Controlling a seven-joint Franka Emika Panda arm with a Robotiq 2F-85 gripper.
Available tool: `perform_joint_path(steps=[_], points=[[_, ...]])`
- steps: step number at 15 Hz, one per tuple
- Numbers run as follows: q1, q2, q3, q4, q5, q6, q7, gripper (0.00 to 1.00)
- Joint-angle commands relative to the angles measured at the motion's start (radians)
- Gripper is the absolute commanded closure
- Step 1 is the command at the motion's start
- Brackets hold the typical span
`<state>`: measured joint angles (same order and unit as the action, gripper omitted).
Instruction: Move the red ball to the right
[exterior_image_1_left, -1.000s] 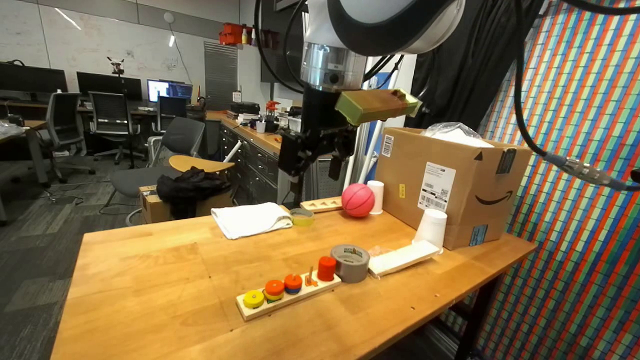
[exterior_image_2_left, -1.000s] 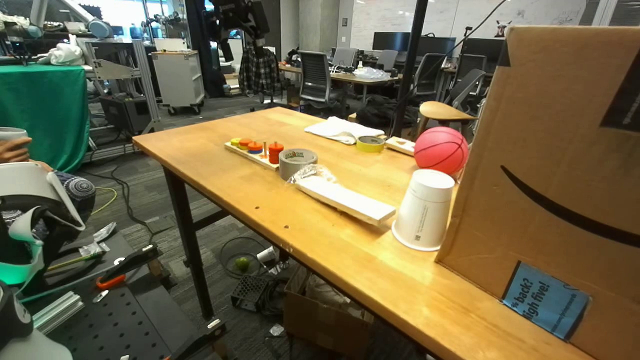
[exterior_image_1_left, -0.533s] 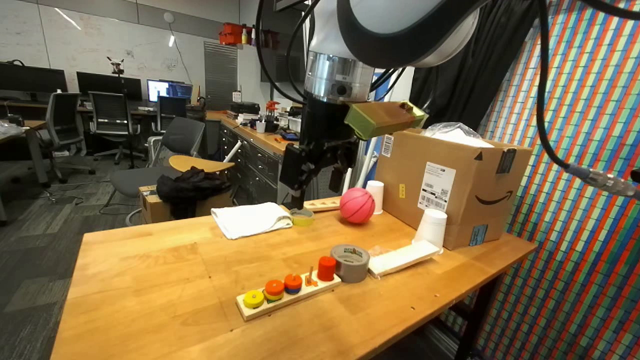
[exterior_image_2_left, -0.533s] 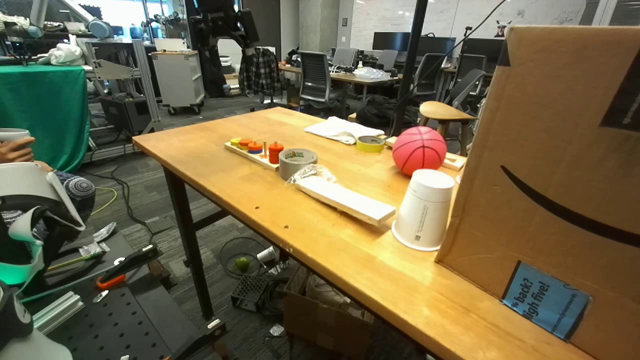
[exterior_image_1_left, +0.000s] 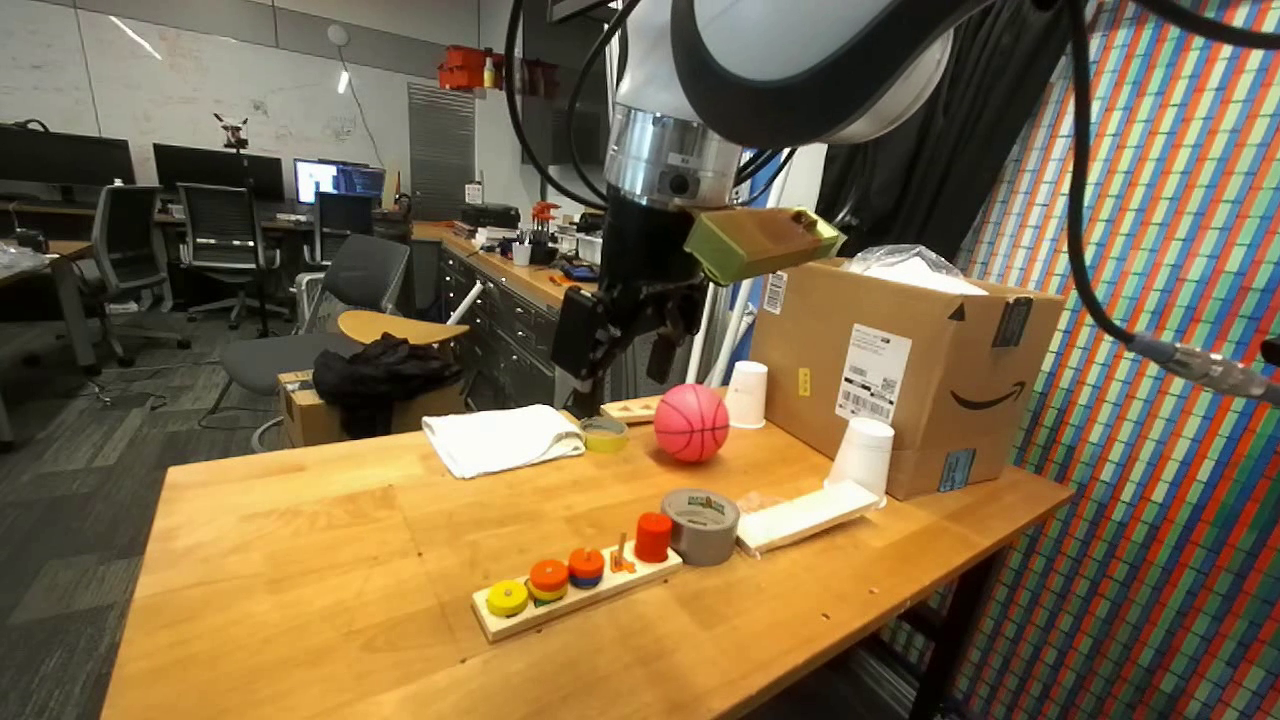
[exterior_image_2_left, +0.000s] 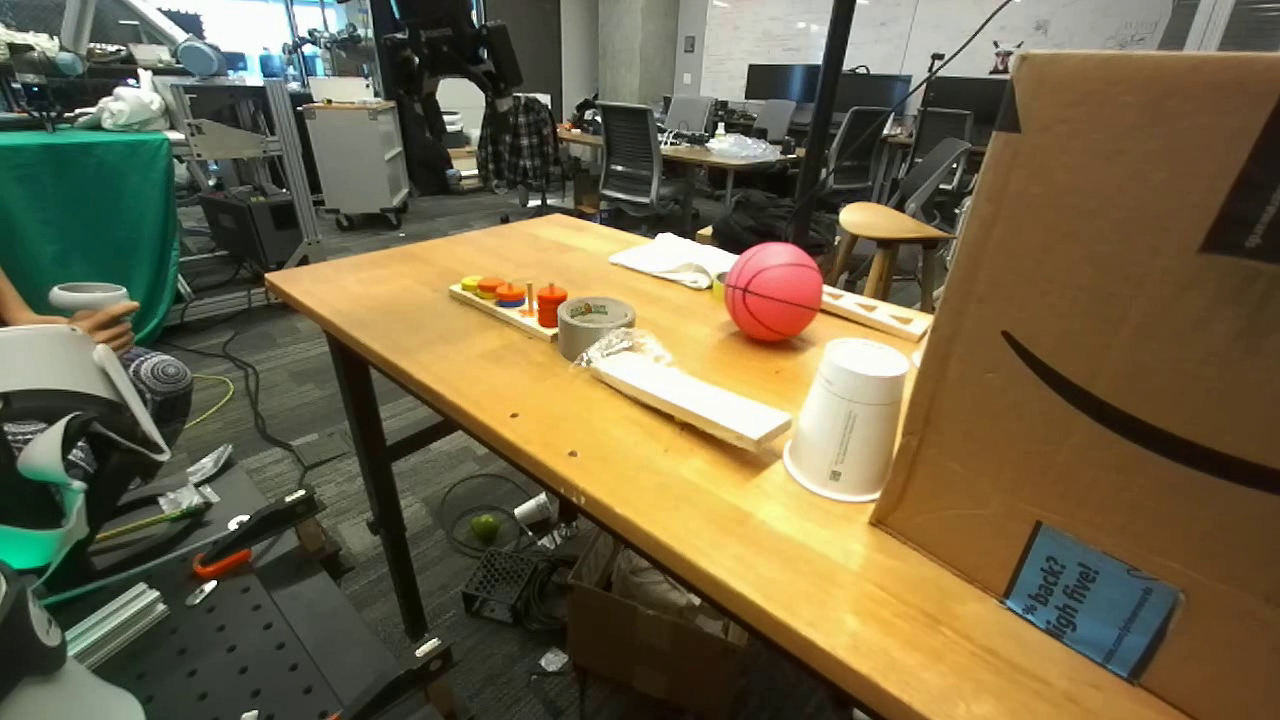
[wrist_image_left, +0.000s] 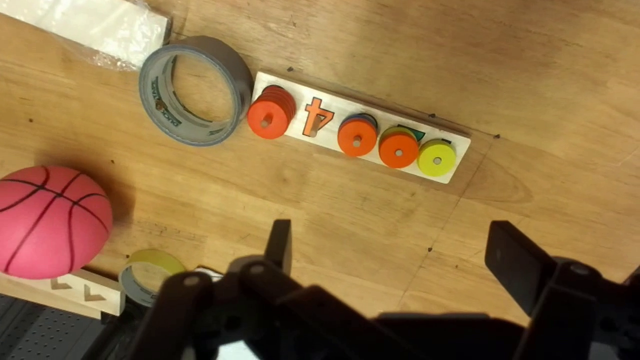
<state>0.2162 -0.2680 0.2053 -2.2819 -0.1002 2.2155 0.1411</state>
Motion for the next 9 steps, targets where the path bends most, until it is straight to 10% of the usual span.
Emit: perform_joint_path(steps=[1,9], points=[[-0.008,0.074,0.003,0.066,0.019,0.035,-0.038,0.00],[-0.031,0.380,-0.017,0.355,-0.015,0.022,-0.092,0.00]])
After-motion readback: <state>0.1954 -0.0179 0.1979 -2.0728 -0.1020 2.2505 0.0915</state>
